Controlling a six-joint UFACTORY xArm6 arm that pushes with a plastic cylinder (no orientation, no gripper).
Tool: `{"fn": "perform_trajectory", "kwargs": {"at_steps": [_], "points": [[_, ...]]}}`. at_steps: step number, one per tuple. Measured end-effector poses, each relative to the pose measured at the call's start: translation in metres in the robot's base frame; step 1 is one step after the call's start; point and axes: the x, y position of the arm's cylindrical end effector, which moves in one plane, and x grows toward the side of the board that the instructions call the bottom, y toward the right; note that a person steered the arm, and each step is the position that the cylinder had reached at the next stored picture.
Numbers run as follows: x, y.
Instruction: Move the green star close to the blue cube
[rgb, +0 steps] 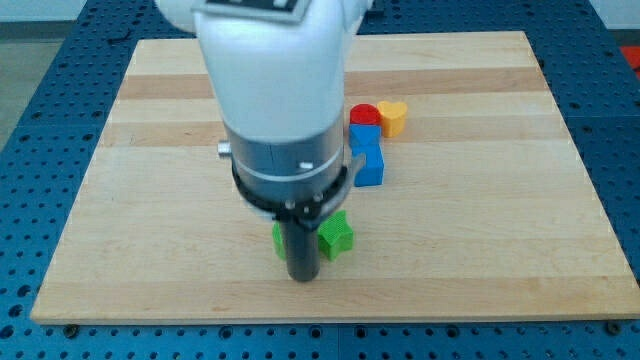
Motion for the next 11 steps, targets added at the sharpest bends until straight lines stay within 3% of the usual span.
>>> {"fn": "perform_trajectory", "kwargs": {"at_steps": [1, 5, 9, 11], "points": [[-0.033, 0.01], [0.001, 0.031], [-0.043, 0.057], [-0.046, 0.071]]}}
